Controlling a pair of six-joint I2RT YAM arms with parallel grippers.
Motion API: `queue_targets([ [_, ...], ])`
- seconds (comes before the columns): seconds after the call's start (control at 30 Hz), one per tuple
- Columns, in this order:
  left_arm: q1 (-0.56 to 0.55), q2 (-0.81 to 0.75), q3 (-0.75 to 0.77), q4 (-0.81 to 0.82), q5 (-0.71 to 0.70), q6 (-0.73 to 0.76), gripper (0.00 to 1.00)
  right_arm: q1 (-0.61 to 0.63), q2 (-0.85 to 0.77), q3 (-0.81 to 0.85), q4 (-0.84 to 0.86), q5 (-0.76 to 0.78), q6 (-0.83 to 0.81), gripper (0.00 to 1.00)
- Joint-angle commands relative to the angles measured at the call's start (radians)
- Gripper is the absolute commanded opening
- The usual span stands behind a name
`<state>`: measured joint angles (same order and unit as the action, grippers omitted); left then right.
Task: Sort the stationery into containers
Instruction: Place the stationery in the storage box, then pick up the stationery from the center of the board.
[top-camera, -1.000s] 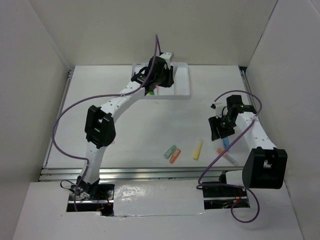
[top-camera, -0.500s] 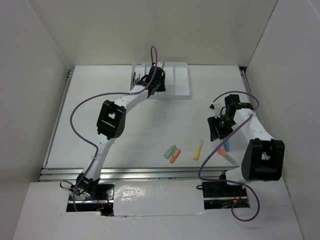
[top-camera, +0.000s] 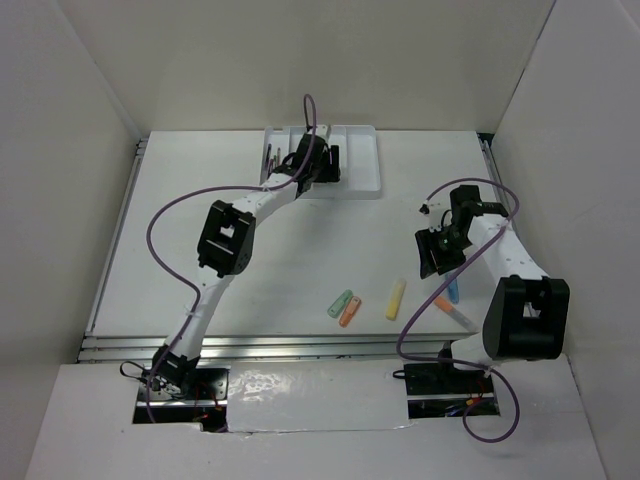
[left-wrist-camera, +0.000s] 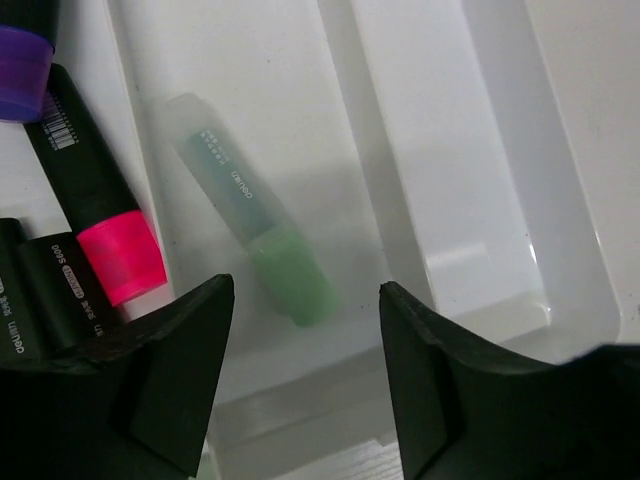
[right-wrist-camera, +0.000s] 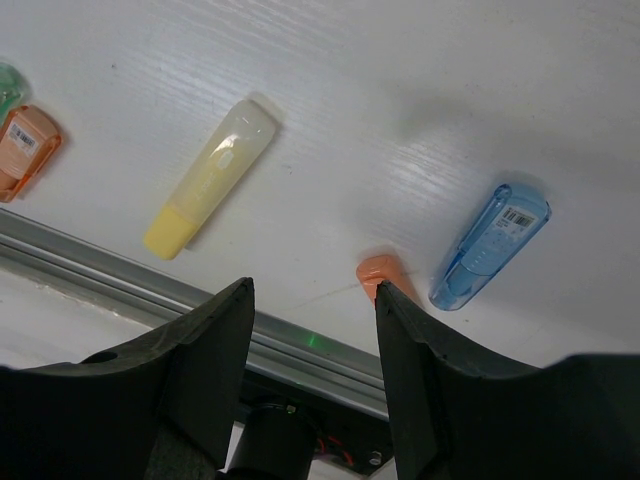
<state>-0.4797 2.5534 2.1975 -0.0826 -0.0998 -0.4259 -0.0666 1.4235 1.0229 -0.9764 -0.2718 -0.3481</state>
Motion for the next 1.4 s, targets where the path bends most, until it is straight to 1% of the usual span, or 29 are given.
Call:
queue_targets([
  [0.0, -0.003, -0.033, 0.042, 0.073, -0.005, 0.007, 0.73, -0.009, -0.034, 0.032, 0.005, -0.003, 0.012, 0.59],
  [0.13, 0.003, -0.125, 0.015, 0.073, -0.046, 0.009, 0.73, -0.007, -0.054, 0.028, 0.008, -0.007, 0.021, 0.59],
  [0.23, 0.018, -0.252, -0.062, 0.023, -0.067, -0.016, 0.72, -0.009, -0.077, 0.026, 0.015, -0.014, 0.024, 0.59],
  [0.27, 0.038, -0.341, -0.132, 0.002, -0.055, -0.025, 0.72, -0.007, -0.086, 0.028, 0.015, -0.014, 0.021, 0.59],
  [0.33, 0.065, -0.438, -0.214, -0.072, -0.032, -0.037, 0.71, -0.01, -0.11, 0.043, 0.013, -0.006, 0.02, 0.59],
  [0.37, 0.1, -0.54, -0.314, -0.1, -0.034, -0.054, 0.7, -0.012, -0.115, 0.049, 0.012, 0.0, 0.014, 0.59],
  [0.4, 0.118, -0.589, -0.365, -0.127, -0.028, -0.053, 0.69, -0.016, -0.132, 0.049, 0.012, 0.002, 0.009, 0.59],
  [0.43, 0.133, -0.676, -0.41, -0.153, -0.044, -0.06, 0.68, -0.019, -0.142, 0.048, 0.018, 0.003, 0.005, 0.59],
  [0.5, 0.173, -0.761, -0.559, -0.201, -0.09, -0.076, 0.67, -0.019, -0.153, 0.037, 0.03, 0.002, 0.006, 0.6],
  [0.53, 0.185, -0.847, -0.614, -0.207, -0.097, -0.074, 0.68, -0.024, -0.155, 0.037, 0.028, -0.001, 0.009, 0.6],
  [0.57, 0.211, -0.89, -0.73, -0.206, -0.091, -0.056, 0.68, -0.022, -0.156, 0.037, 0.019, -0.009, 0.011, 0.6],
  [0.6, 0.228, -0.935, -0.789, -0.183, -0.001, -0.024, 0.69, -0.022, -0.164, 0.037, 0.016, -0.026, 0.014, 0.59],
  [0.63, 0.269, -1.013, -0.876, -0.175, 0.073, 0.101, 0.69, -0.024, -0.17, 0.036, 0.012, -0.03, 0.014, 0.6],
  [0.7, 0.303, -1.082, -0.93, -0.195, 0.214, 0.276, 0.69, -0.021, -0.199, 0.02, 0.015, -0.036, 0.012, 0.6],
  [0.73, 0.341, -1.148, -0.982, -0.222, 0.374, 0.482, 0.71, -0.021, -0.208, 0.014, 0.019, -0.035, 0.008, 0.6],
  [0.77, 0.36, -1.177, -1.002, -0.241, 0.441, 0.581, 0.75, -0.019, -0.221, 0.002, 0.024, -0.033, 0.008, 0.6],
  [0.8, 0.371, -1.217, -1.015, -0.315, 0.509, 0.675, 0.79, -0.019, -0.225, -0.004, 0.024, -0.04, 0.006, 0.6],
  [0.83, 0.381, -1.225, -1.033, -0.366, 0.528, 0.875, 0.81, -0.019, -0.228, -0.007, 0.018, -0.047, 0.005, 0.6],
  [0.87, 0.386, -1.225, -1.026, -0.441, 0.551, 1.003, 0.83, -0.018, -0.239, -0.017, 0.016, -0.052, 0.004, 0.6],
  [0.9, 0.391, -1.201, -0.978, -0.551, 0.601, 1.156, 0.82, -0.021, -0.247, -0.017, 0.016, -0.062, 0.0, 0.6],
  [0.93, 0.404, -1.185, -0.958, -0.779, 0.607, 1.437, 0.82, -0.021, -0.259, -0.017, 0.015, -0.063, -0.005, 0.61],
  [1.0, 0.443, -1.155, -0.926, -0.896, 0.595, 1.623, 0.81, -0.021, -0.271, -0.017, 0.015, -0.064, -0.021, 0.61],
  [1.03, 0.46, -1.141, -0.912, -0.969, 0.604, 1.761, 0.81, -0.021, -0.281, -0.021, 0.015, -0.063, -0.026, 0.62],
  [1.07, 0.47, -1.13, -0.897, -1.015, 0.603, 1.839, 0.81, -0.019, -0.282, -0.02, 0.015, -0.063, -0.031, 0.62],
  [1.1, 0.477, -1.095, -0.868, -1.066, 0.589, 1.91, 0.81, -0.019, -0.281, -0.017, 0.009, -0.063, -0.041, 0.62],
  [1.13, 0.477, -1.075, -0.857, -1.156, 0.528, 2.052, 0.81, -0.016, -0.272, -0.003, -0.014, -0.064, -0.048, 0.62],
  [1.23, 0.472, -1.038, -0.89, -1.177, 0.367, 2.223, 0.8, -0.015, -0.271, 0.008, -0.016, -0.06, -0.045, 0.62],
  [1.3, 0.504, -1.036, -0.932, -1.149, 0.351, 2.347, 0.81, -0.015, -0.271, 0.002, -0.001, -0.05, -0.019, 0.62],
  [1.37, 0.512, -1.016, -0.937, -1.117, 0.371, 2.403, 0.81, -0.013, -0.259, 0.005, -0.011, -0.052, -0.002, 0.62],
])
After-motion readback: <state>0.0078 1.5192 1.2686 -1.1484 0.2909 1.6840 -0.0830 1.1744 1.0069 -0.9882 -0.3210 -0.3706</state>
